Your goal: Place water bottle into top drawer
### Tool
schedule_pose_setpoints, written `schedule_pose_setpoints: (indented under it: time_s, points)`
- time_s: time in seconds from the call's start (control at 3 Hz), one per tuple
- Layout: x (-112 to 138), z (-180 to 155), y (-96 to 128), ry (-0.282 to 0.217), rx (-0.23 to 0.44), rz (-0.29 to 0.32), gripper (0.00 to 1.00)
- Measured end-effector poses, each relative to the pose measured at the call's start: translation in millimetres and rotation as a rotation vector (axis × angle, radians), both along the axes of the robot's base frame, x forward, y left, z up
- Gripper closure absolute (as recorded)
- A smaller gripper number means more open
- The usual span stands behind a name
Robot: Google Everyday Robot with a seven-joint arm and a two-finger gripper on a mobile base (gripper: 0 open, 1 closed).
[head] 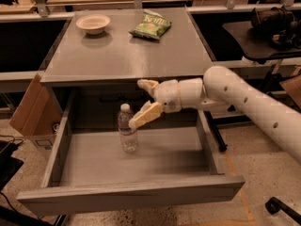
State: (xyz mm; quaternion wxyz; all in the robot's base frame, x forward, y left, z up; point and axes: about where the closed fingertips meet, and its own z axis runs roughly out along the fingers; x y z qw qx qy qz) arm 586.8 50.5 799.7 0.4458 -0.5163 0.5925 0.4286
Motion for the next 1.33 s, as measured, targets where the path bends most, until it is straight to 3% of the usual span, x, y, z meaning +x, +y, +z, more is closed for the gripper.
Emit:
schedule_pose_setpoints:
  time_s: [0.33, 0.67, 1.0, 1.33]
  points:
    - [3, 78, -20, -0.009, -0.096, 0.036, 0.00]
    - [0, 153, -29, -0.049, -0.232, 0.064, 0.00]
    - [9, 229, -43, -0.180, -0.413, 0.000, 0.00]
    - [30, 287, -68, -0.381, -0.615, -0.161, 0.00]
